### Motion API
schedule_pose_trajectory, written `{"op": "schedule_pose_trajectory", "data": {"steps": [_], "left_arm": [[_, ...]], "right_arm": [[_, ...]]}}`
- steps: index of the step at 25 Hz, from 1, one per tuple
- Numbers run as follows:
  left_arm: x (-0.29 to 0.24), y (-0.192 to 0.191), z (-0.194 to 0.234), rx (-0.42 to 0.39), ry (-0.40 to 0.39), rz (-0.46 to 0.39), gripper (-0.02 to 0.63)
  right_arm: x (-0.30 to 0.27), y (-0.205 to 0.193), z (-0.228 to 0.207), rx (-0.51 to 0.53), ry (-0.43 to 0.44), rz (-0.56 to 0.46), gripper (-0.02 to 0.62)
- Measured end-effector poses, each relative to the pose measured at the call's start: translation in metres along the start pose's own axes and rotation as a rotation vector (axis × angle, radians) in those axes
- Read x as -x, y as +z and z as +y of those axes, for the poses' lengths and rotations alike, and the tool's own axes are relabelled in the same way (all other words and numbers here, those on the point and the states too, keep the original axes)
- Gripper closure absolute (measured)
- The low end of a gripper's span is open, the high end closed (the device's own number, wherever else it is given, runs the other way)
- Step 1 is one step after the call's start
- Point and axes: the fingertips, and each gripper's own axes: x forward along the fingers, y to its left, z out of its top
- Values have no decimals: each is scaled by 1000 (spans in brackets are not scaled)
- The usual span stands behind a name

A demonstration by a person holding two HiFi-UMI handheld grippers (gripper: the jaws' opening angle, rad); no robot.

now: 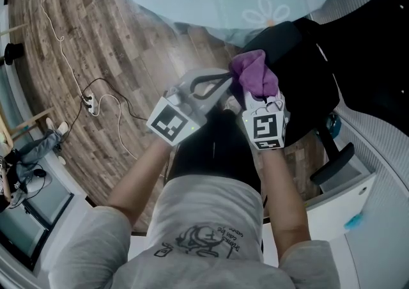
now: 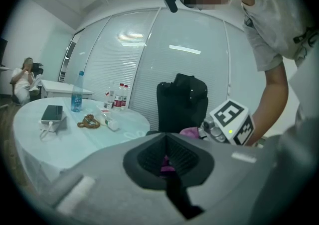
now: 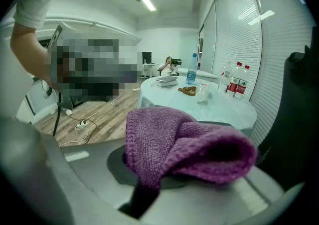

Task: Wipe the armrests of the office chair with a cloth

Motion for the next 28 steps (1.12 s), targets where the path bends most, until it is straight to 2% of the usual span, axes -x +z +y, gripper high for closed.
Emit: {"op": "schedule_pose_trajectory", "data": {"steps": [7, 21, 28], "left_arm": [[2, 4, 2, -3, 1, -2, 604], [8, 6, 4, -6, 7, 1, 604], [10, 6, 2, -13, 12, -3, 604]], "right_arm": [[-7, -1, -49, 50, -46, 13, 566], [-21, -8, -170, 13, -182, 47, 566], [-20, -6, -170, -1, -202, 32, 569]]}}
